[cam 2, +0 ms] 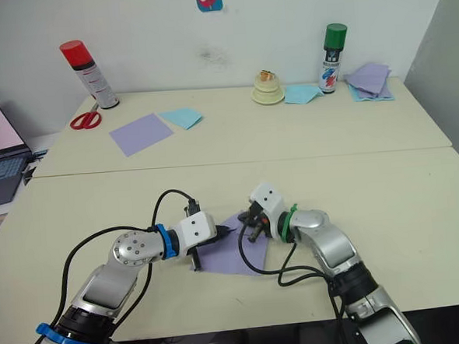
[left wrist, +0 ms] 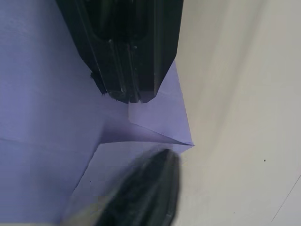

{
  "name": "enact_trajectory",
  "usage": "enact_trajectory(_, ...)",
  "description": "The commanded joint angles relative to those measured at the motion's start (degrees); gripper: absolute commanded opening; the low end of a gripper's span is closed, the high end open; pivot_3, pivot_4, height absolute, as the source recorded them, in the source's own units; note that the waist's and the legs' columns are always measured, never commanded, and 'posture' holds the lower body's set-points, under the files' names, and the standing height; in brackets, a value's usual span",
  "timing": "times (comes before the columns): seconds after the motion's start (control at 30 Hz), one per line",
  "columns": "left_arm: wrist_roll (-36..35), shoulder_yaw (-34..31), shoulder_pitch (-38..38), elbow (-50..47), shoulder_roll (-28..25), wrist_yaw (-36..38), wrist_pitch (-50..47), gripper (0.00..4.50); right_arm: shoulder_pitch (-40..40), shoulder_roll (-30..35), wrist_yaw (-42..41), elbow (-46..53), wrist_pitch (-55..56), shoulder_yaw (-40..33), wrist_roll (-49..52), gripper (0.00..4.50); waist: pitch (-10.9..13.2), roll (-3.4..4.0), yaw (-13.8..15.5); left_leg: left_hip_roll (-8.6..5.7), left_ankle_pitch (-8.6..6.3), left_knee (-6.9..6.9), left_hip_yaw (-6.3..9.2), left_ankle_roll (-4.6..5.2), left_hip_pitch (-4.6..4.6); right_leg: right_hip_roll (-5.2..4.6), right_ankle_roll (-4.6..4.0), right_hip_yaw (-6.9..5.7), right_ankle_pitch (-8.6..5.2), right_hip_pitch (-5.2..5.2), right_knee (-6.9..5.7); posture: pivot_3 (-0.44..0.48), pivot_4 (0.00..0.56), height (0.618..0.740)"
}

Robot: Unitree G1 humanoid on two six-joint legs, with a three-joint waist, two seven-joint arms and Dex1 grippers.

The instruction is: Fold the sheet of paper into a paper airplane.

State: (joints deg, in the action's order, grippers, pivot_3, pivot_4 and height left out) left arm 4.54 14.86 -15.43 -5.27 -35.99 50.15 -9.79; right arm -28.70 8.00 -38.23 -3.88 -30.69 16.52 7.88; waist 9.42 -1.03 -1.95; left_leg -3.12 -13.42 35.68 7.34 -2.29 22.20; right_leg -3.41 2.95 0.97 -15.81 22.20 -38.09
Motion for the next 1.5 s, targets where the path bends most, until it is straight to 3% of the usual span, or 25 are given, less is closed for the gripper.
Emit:
enact_trajectory(0.03,1.0,1.15,0.79,-0.91,-0.4,0.28,-1.09,0.01,-1.9,-2.68,1.54,-2.2,3.04,-0.76,0.44,0.0,0.0,0.0,-0.01,0.0,0.0,0.0,0.0,0.0,0.0,0.0,0.0,0.0,0.0,0.0,0.0,0.0,0.15,0.74)
enact_trajectory(0.3,1.36,1.37,0.69,-1.34,-0.33,0.34,-1.65,0.01,-3.89,-2.97,2.04,-9.7,4.12,3.79,-4.64,0.0,0.01,0.02,-0.01,-0.01,0.0,0.0,0.0,0.0,0.0,0.01,-0.01,0.01,0.0,0.02,-0.01,0.0,0.15,0.74)
enact_trajectory(0.5,0.96,1.56,1.58,-2.03,-0.91,1.61,-0.37,0.01,-3.18,-1.8,1.67,-9.98,4.08,3.72,-5.33,0.0,0.0,0.03,-0.03,0.0,0.0,0.01,0.0,0.0,-0.02,0.01,-0.01,0.01,0.0,0.0,-0.03,0.0,0.15,0.74)
enact_trajectory(0.73,-8.64,-4.84,3.76,-7.29,-3.22,6.09,-7.95,1.93,-2.09,-1.17,1.05,-8.9,3.49,4.08,-5.06,0.0,0.0,0.03,-0.08,0.0,0.0,0.0,0.0,0.0,-0.02,0.01,-0.01,0.01,0.0,0.0,-0.02,0.0,0.15,0.74)
enact_trajectory(0.83,-20.3,-13.07,5.23,-11.74,-3.33,7.27,-19.37,1.93,-1.89,-1.12,0.84,-8.58,3.27,4.1,-4.97,0.0,0.03,0.07,-0.29,0.01,0.0,0.0,0.01,0.01,-0.02,0.01,-0.01,0.01,0.0,0.01,-0.03,0.0,0.15,0.74)
enact_trajectory(0.93,-26.4,-20.54,5.09,-10.6,-4.13,6.39,-24.81,1.93,-1.87,-1.07,0.43,-8.42,3.31,4.04,-4.71,0.0,0.03,0.06,-0.41,0.02,0.0,0.02,0.08,0.01,-0.01,0.02,0.0,-0.07,0.0,0.0,-0.04,0.0,0.15,0.74)
enact_trajectory(1.07,-31.11,-24.99,2.12,-4.84,-0.18,3.09,-27.18,1.06,-1.71,-1.34,-0.39,-7.79,2.91,4.36,-4.18,0.0,0.03,0.07,-0.34,0.02,0.0,0.03,0.07,0.0,-0.05,0.02,0.0,-0.07,0.0,-0.04,-0.03,0.0,0.15,0.74)
enact_trajectory(1.17,-32.21,-24.06,0.33,-4.21,1.6,1.93,-28.17,0.06,-1.67,-1.44,-0.48,-7.85,2.94,4.42,-4.3,0.0,0.02,0.03,-0.32,0.0,0.0,0.06,0.05,0.0,-0.05,0.01,0.0,-0.04,0.01,-0.07,0.0,0.0,0.15,0.74)
enact_trajectory(1.5,-22.07,-12.0,-3.58,7.12,4.34,0.73,-18.66,0.02,-1.28,-1.26,-0.73,-7.38,2.95,4.72,-4.73,0.0,0.01,0.04,-0.25,0.01,0.0,0.03,0.02,-0.01,-0.05,0.03,-0.05,0.02,0.04,0.01,-0.02,0.0,0.15,0.74)
